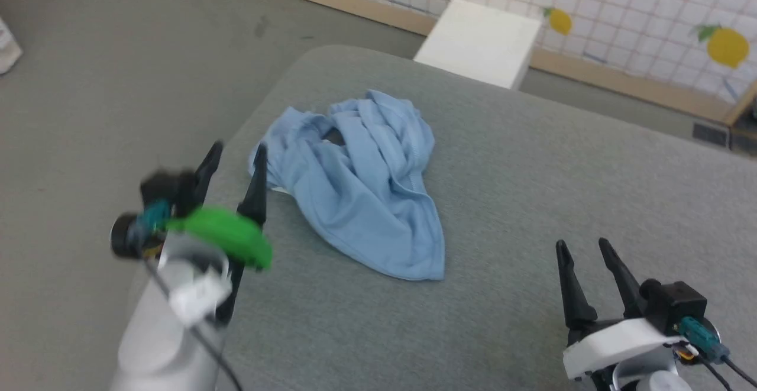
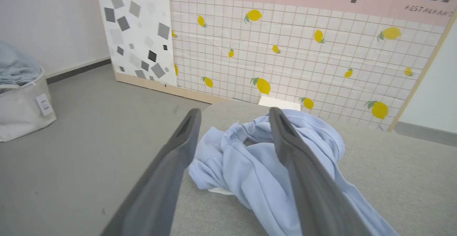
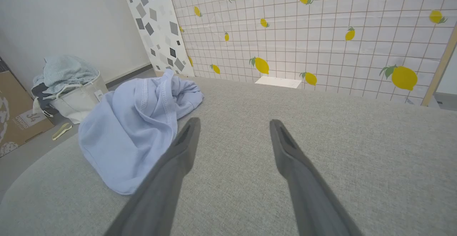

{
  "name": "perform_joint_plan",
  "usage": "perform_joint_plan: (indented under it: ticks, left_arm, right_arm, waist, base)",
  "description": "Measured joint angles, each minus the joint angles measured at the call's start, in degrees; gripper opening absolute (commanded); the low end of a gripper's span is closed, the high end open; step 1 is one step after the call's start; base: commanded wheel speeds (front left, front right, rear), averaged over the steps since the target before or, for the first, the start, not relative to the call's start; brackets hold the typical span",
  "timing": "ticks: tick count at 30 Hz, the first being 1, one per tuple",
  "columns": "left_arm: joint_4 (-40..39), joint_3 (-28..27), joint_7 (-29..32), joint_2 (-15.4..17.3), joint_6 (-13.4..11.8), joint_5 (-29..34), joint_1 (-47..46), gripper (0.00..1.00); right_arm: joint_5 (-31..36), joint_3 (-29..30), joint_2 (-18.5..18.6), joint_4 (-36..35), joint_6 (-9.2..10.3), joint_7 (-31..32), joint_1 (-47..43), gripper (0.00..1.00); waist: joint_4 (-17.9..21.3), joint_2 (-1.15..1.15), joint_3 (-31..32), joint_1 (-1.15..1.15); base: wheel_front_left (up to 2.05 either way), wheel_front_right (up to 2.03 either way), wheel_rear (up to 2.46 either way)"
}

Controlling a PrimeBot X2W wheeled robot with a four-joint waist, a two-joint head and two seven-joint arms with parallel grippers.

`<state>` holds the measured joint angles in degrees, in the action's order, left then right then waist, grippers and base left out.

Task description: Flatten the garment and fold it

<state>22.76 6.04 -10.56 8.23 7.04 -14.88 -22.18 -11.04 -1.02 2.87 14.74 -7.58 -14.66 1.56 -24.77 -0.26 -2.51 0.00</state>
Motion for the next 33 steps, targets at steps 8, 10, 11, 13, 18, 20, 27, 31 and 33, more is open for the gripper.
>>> perform_joint_plan:
  ticks: [8, 10, 11, 13, 18, 20, 27, 31, 33]
  left_arm:
    - [15.69, 6.58, 19.73, 1.74, 0.21, -10.4, -17.8, 1.0]
    - [20.35, 7.16, 26.86, 2.03, 0.22, -12.49, -21.38, 1.0]
    - [22.05, 7.4, 29.54, 2.3, 0.22, -12.55, -22.54, 1.0]
    - [25.94, 8.31, 36.45, 2.52, -0.02, -12.79, -24.83, 1.0]
    - [31.69, 10.32, 47.36, 2.37, -0.41, -12.85, -27.3, 1.0]
    - [33.34, 11.28, 50.6, 2.21, -0.48, -12.84, -27.35, 1.0]
    - [34.42, 12.88, 53.91, 2.47, -0.45, -12.98, -27.43, 0.82]
    - [33.86, 12.17, 49.34, 2.64, -0.19, -13.6, -27.14, 0.0]
    - [33.66, 11.38, 45.31, 2.8, -0.22, -14.16, -26.63, 0.0]
  right_arm:
    - [2.13, 1.0, -0.02, -0.49, 0.0, 0.01, 1.37, 1.0]
    - [2.64, 1.42, 0.0, -0.91, 0.0, 0.02, 1.42, 1.0]
    - [2.78, 1.54, -0.01, -1.08, 0.0, 0.02, 1.42, 1.0]
    - [3.23, 2.1, -0.01, -1.66, 0.0, 0.04, 1.42, 1.0]
    - [3.76, 3.16, 0.0, -3.28, 0.0, 0.38, 1.42, 1.0]
    - [3.88, 3.34, 0.0, -3.88, 0.0, 0.56, 1.42, 1.0]
    - [3.88, 3.89, 0.0, -4.94, 0.0, 0.76, 1.42, 1.0]
    - [3.96, 4.23, 0.01, -5.03, 0.0, 1.04, 1.42, 1.0]
    - [3.96, 4.25, 0.0, -4.97, 0.0, 1.05, 1.42, 1.0]
  waist:
    - [5.12, 0.0, -4.12, 0.0]
    - [6.64, 0.0, -5.25, 0.0]
    - [7.23, 0.0, -5.69, 0.0]
    - [8.7, 0.0, -6.81, 0.0]
    - [11.36, 0.0, -9.55, 0.0]
    - [12.26, 0.0, -10.69, 0.0]
    - [13.94, 0.0, -13.61, 0.0]
    - [13.65, 0.0, -14.11, 0.0]
    - [13.23, 0.0, -13.86, 0.0]
  base:
    - [0.0, 0.0, 0.0]
    - [0.0, 0.0, 0.0]
    - [0.0, 0.0, 0.0]
    - [0.0, 0.0, 0.0]
    - [0.0, 0.0, 0.0]
    - [0.0, 0.0, 0.0]
    - [0.0, 0.0, 0.0]
    - [0.0, 0.0, 0.0]
    - [0.0, 0.0, 0.0]
